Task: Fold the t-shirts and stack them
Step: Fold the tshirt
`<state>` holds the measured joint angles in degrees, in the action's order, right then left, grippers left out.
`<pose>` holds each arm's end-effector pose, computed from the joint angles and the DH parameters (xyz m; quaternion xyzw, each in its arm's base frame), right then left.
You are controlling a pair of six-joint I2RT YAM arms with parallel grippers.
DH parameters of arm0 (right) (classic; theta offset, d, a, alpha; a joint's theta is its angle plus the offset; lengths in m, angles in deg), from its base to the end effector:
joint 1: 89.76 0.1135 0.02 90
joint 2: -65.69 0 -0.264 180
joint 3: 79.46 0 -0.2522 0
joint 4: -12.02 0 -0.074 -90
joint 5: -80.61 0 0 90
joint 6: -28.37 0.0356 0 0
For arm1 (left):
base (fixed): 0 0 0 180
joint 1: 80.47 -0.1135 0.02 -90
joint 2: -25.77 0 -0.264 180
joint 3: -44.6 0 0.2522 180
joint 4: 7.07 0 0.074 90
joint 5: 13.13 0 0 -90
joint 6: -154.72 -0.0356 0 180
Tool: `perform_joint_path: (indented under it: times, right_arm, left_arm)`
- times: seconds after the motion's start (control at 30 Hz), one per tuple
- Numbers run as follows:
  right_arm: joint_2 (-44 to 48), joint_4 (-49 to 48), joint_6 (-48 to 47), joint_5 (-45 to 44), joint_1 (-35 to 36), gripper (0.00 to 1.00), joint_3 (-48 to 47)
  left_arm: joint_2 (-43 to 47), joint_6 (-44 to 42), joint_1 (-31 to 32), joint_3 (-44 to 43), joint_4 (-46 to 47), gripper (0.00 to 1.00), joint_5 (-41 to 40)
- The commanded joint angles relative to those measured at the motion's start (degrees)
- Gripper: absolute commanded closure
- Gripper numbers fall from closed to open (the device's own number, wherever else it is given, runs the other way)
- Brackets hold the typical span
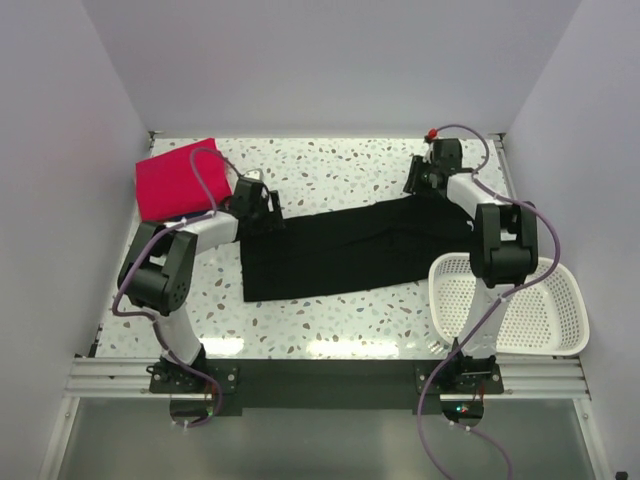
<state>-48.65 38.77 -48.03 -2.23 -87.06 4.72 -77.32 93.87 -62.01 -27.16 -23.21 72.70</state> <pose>0.4442 0.0254 0.1963 0.0640 0.9211 0.1110 0.3677 0.3511 -0.1145 0.1588 -0.0999 0.9260 -0.1153 0.3453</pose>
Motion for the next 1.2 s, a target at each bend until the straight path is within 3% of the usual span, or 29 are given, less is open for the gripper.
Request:
perform_joint_path:
  times: [0.0,0.63,0.83,1.0,1.17]
  right_arm:
    - [-0.71,1.33,-1.47,-0.56,0.20,0.57,-2.93]
    - [6.59,2.74,-3.94,-6.98,0.90,0.59,5.07]
    - [7.21,3.88,-4.11,-7.77,0.90,0.75,4.63]
    - [6.42,4.67,-4.03,-7.69,0.90,0.75,4.80]
    - [5.63,4.50,-4.11,-8.12,0.90,0.68,4.89]
  left_arm:
    - [-1.67,1.18,0.00,-1.07,3.43,0.19,1.26]
    - [-2.12,0.56,0.00,-0.01,2.90,0.18,0.82]
    - [-1.42,0.47,-0.09,0.60,2.81,0.18,0.65]
    - [-0.71,0.12,-0.18,1.04,2.72,0.18,0.30]
    - [-0.45,0.03,-0.35,1.31,2.72,0.18,0.30]
